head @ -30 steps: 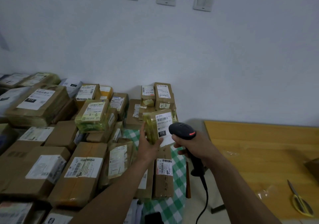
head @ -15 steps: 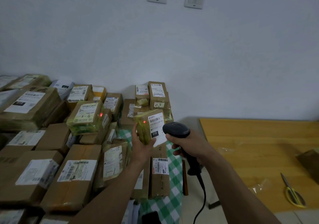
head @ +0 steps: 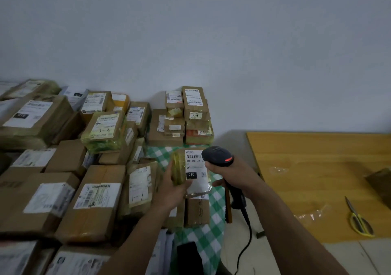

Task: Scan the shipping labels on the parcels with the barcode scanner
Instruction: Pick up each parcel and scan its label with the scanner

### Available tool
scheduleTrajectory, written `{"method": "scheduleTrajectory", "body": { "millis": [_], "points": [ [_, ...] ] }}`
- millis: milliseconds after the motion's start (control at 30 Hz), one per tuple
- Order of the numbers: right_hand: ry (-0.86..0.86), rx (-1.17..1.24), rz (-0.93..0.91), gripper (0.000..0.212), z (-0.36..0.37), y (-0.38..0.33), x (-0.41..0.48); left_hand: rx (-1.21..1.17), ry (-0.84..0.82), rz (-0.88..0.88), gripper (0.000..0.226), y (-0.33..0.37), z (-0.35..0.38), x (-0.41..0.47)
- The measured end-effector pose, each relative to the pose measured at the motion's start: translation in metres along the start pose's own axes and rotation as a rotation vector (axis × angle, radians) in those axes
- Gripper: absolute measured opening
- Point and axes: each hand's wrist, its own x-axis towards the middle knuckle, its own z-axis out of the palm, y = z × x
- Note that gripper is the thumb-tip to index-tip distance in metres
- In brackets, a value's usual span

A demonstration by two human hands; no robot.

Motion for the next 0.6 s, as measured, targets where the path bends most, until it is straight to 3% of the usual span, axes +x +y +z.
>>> {"method": "scheduleTrajectory", "body": {
  "millis": [100, 233, 400, 500, 567, 600],
  "points": [
    [-0.049, 0.041, 0.026, 0.047, 0.013, 0.014, 0.001, 0.11, -0.029, -0.08, 0.093, -0.016, -0.001, -0.014],
    [-0.08, 0.077, 0.046, 0.054, 0.021, 0.019, 0.004, 0.25, -0.105, -0.089, 0.077, -0.019, 0.002, -0.026],
    [-0.071, 0.108, 0.075, 0.052, 0.021, 0.027, 0.006, 0.378, 0.07, -0.062, 0.084, -0.035, 0.01, -0.017],
    [-0.062, 0.153, 0.095, 0.046, 0.021, 0.03, 0.003, 0.557, 0.171, 0.154, 0.076, -0.03, 0.019, -0.011],
    [-0.056, 0.171, 0.099, 0.044, 0.019, 0.031, 0.002, 0.641, 0.123, 0.332, 0.066, -0.02, 0.02, 0.0],
    [-0.058, 0.177, 0.092, 0.045, 0.019, 0.031, 0.001, 0.712, 0.096, 0.336, 0.072, -0.017, 0.019, 0.008]
  ]
}}
